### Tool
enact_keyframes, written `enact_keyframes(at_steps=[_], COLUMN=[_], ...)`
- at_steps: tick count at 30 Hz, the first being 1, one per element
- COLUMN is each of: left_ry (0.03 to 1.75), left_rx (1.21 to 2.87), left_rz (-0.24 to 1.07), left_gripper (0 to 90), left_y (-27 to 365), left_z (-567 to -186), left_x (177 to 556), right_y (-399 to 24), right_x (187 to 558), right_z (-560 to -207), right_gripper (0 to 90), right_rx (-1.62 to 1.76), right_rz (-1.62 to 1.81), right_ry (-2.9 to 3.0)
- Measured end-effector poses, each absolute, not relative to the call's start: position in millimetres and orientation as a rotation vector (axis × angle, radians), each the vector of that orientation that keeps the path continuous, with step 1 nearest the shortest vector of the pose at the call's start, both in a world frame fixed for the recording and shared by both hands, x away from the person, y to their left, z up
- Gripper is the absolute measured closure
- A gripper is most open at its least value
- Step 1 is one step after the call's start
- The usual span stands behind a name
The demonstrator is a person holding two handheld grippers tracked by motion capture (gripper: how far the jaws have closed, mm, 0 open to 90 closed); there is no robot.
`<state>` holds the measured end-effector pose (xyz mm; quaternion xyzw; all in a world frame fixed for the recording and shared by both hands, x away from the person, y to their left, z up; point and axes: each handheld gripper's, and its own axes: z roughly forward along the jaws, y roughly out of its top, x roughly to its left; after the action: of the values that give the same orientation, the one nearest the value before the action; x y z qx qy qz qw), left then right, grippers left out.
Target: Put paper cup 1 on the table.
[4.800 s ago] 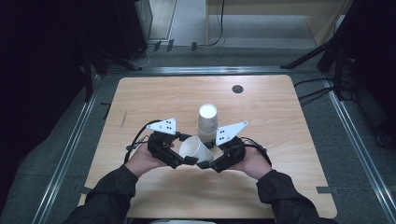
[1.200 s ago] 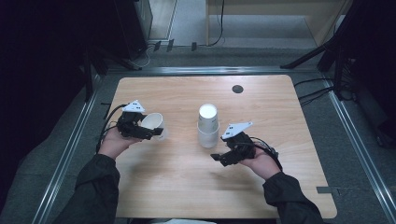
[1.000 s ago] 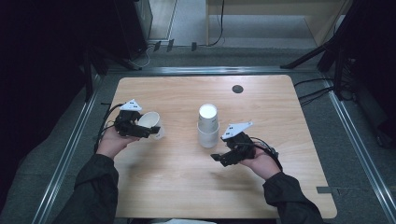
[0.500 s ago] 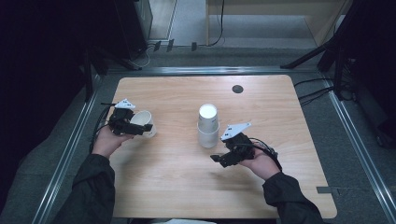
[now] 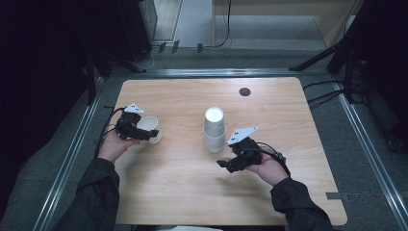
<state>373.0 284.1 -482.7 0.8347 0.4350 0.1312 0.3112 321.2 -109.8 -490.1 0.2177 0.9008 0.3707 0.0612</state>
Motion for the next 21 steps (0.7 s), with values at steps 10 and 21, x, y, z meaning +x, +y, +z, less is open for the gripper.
enact_keyframes(at_steps=[10, 21], left_ry=[1.156, 1.155], left_rx=[2.222, 2.246], left_rz=[0.343, 0.341], left_gripper=[21.9, 21.6], left_y=[282.8, 279.1], left_z=[-485.8, -488.3], left_x=[374.8, 375.1], right_y=[-109.1, -108.0], right_x=[320.8, 319.5], right_z=[-490.6, -490.9], right_gripper=[21.2, 21.1], right_rx=[0.65, 0.635], right_rz=[1.111, 1.104], right_ry=[2.728, 2.726])
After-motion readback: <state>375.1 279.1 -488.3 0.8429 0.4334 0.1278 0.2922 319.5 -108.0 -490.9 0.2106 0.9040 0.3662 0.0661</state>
